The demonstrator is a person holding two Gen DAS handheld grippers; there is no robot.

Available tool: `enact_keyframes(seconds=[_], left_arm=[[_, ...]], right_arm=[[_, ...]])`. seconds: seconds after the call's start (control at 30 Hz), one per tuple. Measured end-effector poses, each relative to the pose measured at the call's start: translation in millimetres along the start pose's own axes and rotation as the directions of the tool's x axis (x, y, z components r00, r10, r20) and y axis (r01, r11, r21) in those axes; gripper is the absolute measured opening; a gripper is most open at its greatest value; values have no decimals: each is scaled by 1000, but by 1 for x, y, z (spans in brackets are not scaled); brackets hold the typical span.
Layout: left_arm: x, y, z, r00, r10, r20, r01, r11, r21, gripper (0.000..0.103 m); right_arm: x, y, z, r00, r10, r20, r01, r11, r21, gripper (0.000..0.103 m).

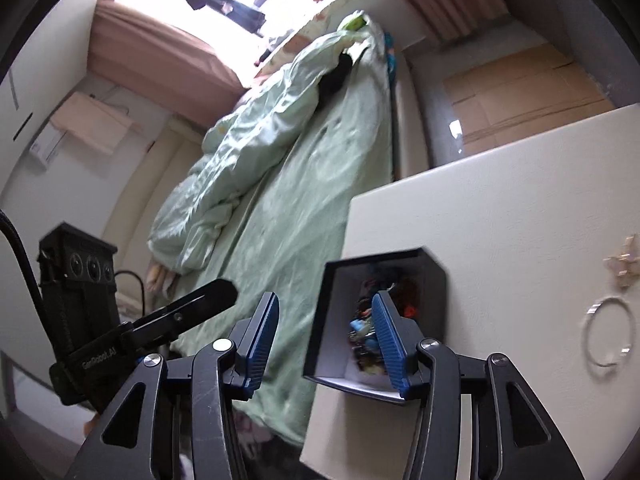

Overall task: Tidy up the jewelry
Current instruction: 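Drop chain into box with left tool while right drops beaded bracelet in, then close the left tool on the silver bangle on the table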

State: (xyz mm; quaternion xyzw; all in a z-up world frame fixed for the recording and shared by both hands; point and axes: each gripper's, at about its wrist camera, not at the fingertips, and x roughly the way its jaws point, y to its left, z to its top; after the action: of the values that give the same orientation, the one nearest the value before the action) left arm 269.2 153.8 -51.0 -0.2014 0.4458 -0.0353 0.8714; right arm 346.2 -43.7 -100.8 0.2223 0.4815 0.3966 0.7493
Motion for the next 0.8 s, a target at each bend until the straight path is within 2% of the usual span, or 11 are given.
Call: enact_keyframes(seconds=[0.13,0.47,0.63,0.8], left_arm=[[1,-17,0,1000,-11,-3,11,999,33,64],[25,-83,8,998,-48,-35,53,985,162,64],[51,-119,3,994,-66,-82,84,968,235,64],[83,-133,-4,986,-65,-151,104,958,269,64]], right_arm=[[-27,-11,1,999,-13,37,12,1000,17,49],[-94,-54,5,988,-110,105,101,991,88,49],[-114,-77,4,982,-150,117,134,982,131,49],[-128,-98,1,973,-198,121,177,971,163,49]])
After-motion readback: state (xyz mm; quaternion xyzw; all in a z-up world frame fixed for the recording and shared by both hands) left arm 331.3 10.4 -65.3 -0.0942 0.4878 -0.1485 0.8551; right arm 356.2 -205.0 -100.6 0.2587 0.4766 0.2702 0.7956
